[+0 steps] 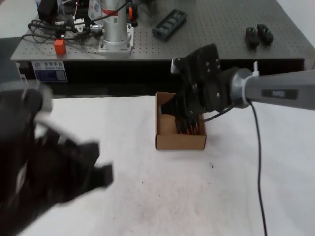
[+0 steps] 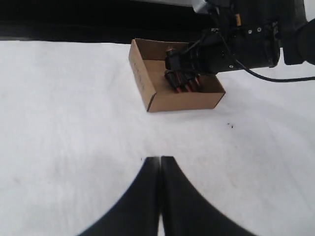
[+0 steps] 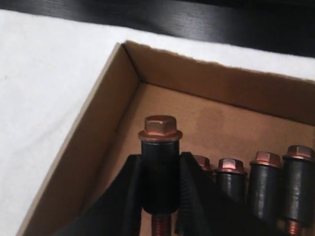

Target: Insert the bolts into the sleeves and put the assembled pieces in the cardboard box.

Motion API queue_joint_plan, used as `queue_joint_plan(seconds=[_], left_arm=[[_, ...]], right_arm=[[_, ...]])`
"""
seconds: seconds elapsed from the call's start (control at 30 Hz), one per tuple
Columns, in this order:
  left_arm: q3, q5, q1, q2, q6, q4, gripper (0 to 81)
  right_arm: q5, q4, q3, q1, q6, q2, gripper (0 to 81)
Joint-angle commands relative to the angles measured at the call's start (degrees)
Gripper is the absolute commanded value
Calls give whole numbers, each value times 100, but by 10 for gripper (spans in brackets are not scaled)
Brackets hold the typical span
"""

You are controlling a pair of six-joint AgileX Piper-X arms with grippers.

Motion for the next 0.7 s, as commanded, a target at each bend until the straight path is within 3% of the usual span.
queue_joint_plan(seconds=[0.0,0.1,0.27,0.33,0.5,0.67], left_arm=[[184,-107,14,-320,-173,-33,6],[557,-107,14,-756,-200,-33,6],[1072,-70,14,-1263,-200,-33,6],[1197,3,14,-1345,-200,-22,6],[1305,72,14,-1456,-200,-22,6],[1305,72,14,-1580,-182,-22,6]], right_arm=[[-42,17,-145,-14,83,-48,39],[-113,48,-144,-14,107,37,15],[-392,38,-144,-14,107,28,297],[-406,73,-144,-14,165,-51,341],[-406,-124,263,-14,195,-764,257],[-406,-736,1750,-14,196,-2313,228]])
